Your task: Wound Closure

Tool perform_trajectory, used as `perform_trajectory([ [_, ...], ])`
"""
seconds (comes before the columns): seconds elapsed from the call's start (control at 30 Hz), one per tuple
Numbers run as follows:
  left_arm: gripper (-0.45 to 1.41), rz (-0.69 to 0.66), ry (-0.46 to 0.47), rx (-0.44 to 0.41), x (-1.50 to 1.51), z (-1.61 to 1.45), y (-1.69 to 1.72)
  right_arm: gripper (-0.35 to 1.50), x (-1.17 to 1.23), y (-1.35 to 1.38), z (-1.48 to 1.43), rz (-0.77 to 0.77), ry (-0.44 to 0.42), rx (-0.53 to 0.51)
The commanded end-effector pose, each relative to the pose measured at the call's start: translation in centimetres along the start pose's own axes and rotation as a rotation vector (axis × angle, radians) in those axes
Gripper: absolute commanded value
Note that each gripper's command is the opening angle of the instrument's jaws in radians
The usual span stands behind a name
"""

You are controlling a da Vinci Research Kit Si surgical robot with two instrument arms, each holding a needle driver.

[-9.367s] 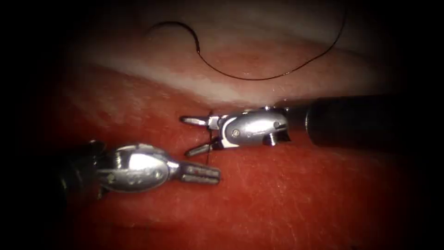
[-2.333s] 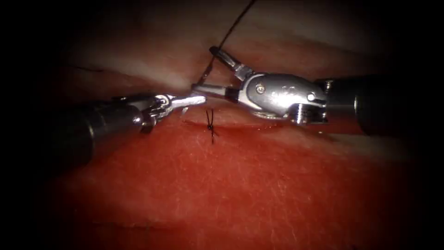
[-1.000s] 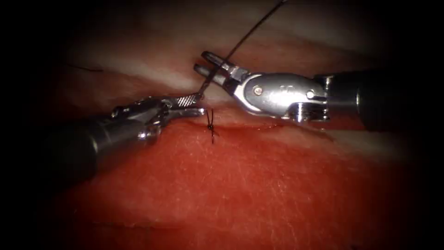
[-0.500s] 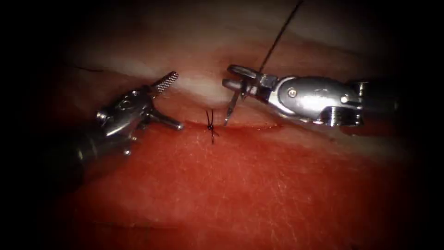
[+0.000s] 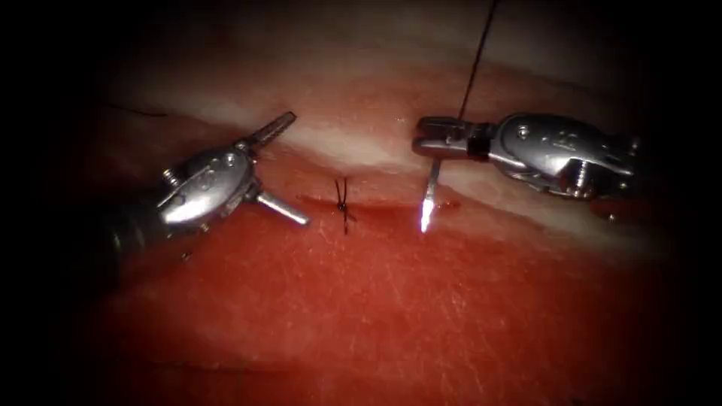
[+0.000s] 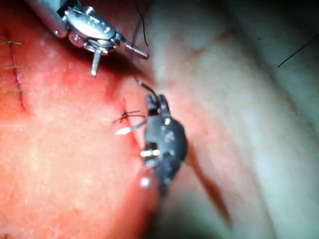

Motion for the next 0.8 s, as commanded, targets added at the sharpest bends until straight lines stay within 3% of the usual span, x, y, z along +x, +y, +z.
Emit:
perform_trajectory([
  [0.03, 0.19, 0.003, -0.021, -0.026, -0.04, 0.09, 0.0, -0.35, -0.04, 0.05, 0.11, 0.0, 0.012, 0.018],
  [0.1, -0.1, 0.008, -0.057, -0.043, -0.05, 0.15, 0.05, -0.35, -0.08, 0.1, 0.13, -0.006, 0.017, 0.035],
  [0.13, -0.37, 0.011, -0.065, -0.059, -0.07, 0.19, 0.08, -0.35, -0.1, 0.12, 0.15, -0.009, 0.029, 0.039],
  [0.17, -0.45, 0.014, -0.069, -0.07, -0.09, 0.22, 0.1, -0.35, -0.12, 0.15, 0.16, -0.012, 0.043, 0.04],
  [0.43, -0.45, 0.045, -0.163, -0.129, -0.3, 0.55, 0.2, -0.35, -0.17, 0.24, 0.26, -0.064, 0.092, 0.026],
  [0.8, -0.45, 0.042, -0.237, -0.104, -0.62, 0.94, 0.18, -0.35, -0.14, 0.29, 0.37, -0.295, 0.139, -0.015],
])
